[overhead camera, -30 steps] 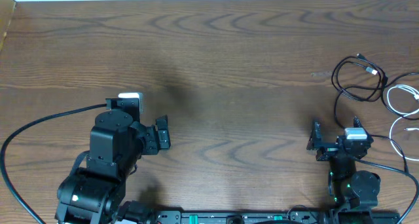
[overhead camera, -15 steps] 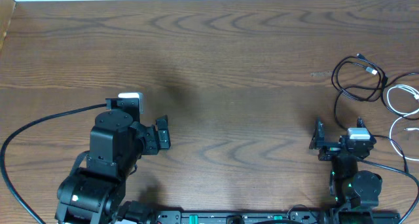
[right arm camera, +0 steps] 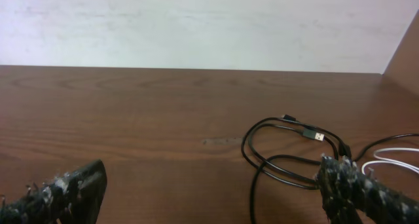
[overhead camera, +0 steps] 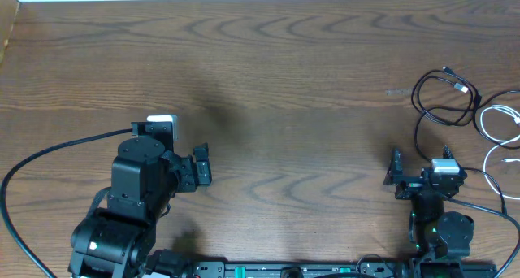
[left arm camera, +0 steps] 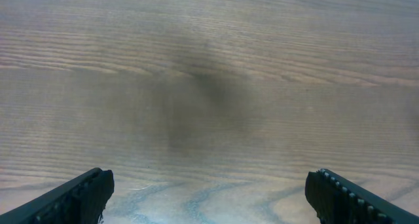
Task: Untangle cables
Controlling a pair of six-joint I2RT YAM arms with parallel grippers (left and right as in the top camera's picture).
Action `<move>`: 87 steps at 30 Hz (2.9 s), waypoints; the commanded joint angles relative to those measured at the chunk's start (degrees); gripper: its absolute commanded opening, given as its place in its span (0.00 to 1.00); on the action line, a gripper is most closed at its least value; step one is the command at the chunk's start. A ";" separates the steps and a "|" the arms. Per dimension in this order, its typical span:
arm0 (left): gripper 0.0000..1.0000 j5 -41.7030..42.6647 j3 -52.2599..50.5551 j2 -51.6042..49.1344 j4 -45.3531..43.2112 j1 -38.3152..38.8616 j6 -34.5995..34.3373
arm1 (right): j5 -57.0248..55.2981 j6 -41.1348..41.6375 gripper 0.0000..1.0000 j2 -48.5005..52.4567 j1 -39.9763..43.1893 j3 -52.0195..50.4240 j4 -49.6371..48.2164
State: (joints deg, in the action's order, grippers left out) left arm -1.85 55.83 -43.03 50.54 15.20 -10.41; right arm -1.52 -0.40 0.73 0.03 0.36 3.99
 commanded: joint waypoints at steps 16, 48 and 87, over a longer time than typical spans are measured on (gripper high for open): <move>0.98 -0.50 -0.26 -0.07 -0.07 0.02 0.74 | 0.17 0.79 0.99 -0.44 0.63 -0.04 0.28; 0.98 4.22 -43.85 36.76 -44.17 -11.39 0.28 | 0.17 0.79 0.99 -0.42 0.63 -0.04 0.26; 0.98 10.21 -55.60 42.95 -47.15 -13.68 10.58 | 0.17 0.79 0.99 -0.39 0.63 -0.04 0.28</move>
State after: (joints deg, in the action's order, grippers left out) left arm 7.18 0.78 -0.58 0.84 1.87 1.06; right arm -1.45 -0.40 0.69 0.03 0.36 4.01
